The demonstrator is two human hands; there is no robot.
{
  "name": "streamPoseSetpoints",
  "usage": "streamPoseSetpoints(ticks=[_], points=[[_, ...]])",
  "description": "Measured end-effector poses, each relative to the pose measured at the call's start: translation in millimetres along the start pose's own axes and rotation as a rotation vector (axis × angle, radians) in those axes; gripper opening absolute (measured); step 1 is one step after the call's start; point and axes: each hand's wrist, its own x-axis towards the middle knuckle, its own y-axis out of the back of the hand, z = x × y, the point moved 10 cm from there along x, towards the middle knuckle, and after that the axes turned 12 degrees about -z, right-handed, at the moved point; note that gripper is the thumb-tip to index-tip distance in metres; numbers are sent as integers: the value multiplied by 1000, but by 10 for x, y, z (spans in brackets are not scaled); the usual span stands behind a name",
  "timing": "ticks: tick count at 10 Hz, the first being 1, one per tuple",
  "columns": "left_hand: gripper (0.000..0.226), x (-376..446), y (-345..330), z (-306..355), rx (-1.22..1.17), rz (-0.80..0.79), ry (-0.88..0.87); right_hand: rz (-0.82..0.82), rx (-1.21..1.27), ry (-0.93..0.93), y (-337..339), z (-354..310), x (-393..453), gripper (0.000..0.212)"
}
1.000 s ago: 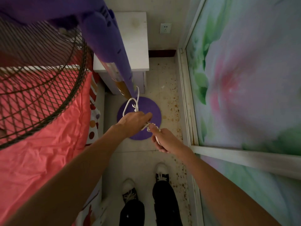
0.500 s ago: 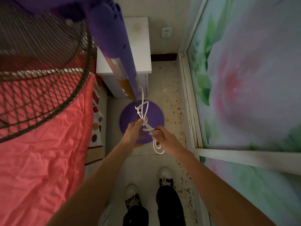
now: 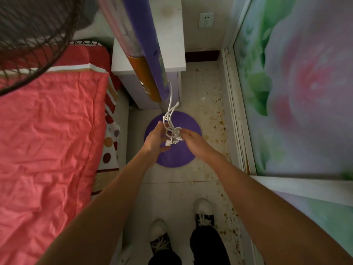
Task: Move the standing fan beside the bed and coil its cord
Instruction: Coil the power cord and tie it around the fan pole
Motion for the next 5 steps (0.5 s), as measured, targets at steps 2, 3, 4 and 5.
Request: streamPoseSetpoints(ticks=[2, 3, 4, 5], points=[[36, -48, -10, 126, -17, 30, -27, -1, -95, -81, 132, -35, -47, 39], [39, -161, -7, 193, -36, 42, -19, 34, -114, -84, 223, -133, -190, 36], [47, -312, 18, 243, -14, 58, -7, 58, -123, -108, 298, -170, -333, 40], [51, -567, 10, 342, -4, 77, 6, 112, -163, -120, 374, -332, -563, 39]])
